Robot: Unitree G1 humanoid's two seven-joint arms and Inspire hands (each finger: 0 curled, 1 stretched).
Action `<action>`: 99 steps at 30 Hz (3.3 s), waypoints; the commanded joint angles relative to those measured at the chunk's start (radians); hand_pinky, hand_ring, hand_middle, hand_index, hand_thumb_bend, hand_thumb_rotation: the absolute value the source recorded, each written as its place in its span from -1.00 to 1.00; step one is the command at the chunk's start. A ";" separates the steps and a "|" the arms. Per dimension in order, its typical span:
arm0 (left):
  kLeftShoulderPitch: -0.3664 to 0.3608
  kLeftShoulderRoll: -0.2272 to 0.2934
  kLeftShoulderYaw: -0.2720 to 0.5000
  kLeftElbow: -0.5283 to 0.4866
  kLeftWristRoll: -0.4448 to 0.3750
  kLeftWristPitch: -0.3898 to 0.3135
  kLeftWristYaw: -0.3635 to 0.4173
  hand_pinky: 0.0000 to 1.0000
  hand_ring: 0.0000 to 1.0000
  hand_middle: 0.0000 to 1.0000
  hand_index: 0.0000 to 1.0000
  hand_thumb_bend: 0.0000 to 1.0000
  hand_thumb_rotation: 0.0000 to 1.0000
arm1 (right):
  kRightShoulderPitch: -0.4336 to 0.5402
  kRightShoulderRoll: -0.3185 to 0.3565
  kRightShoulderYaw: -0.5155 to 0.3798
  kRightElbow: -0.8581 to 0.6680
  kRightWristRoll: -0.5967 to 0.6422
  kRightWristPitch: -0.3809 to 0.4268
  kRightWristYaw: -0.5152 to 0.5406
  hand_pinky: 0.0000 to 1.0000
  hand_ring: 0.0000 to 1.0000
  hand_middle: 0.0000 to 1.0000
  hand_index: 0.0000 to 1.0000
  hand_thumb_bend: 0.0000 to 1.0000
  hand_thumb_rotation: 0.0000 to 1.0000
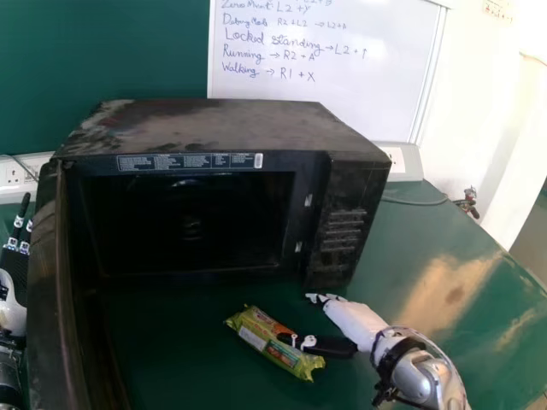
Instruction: Put biscuit inside oven
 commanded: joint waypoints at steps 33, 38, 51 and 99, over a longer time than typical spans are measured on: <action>0.047 -0.041 0.007 0.045 0.002 0.026 -0.012 -1.00 -0.69 0.51 1.00 -1.00 1.00 | 0.012 0.033 -0.005 -0.078 -0.139 0.002 0.054 0.83 0.74 0.75 0.93 1.00 0.21; 0.044 -0.040 0.008 0.052 0.006 0.014 -0.018 -1.00 -0.66 0.49 1.00 -0.96 1.00 | 0.007 0.040 -0.004 -0.081 -0.138 -0.016 0.047 0.86 0.76 0.77 0.95 1.00 0.22; 0.044 -0.038 0.007 0.054 0.009 0.008 -0.007 -1.00 -0.57 0.47 1.00 -0.94 1.00 | -0.008 0.052 0.013 -0.084 -0.152 -0.031 0.065 0.89 0.76 0.77 0.96 1.00 0.16; 0.052 -0.058 0.003 0.021 0.008 0.010 0.014 -1.00 -0.55 0.45 1.00 -0.90 1.00 | -0.137 0.078 0.121 -0.072 -0.491 -0.023 0.258 0.86 0.67 0.71 0.86 1.00 -0.30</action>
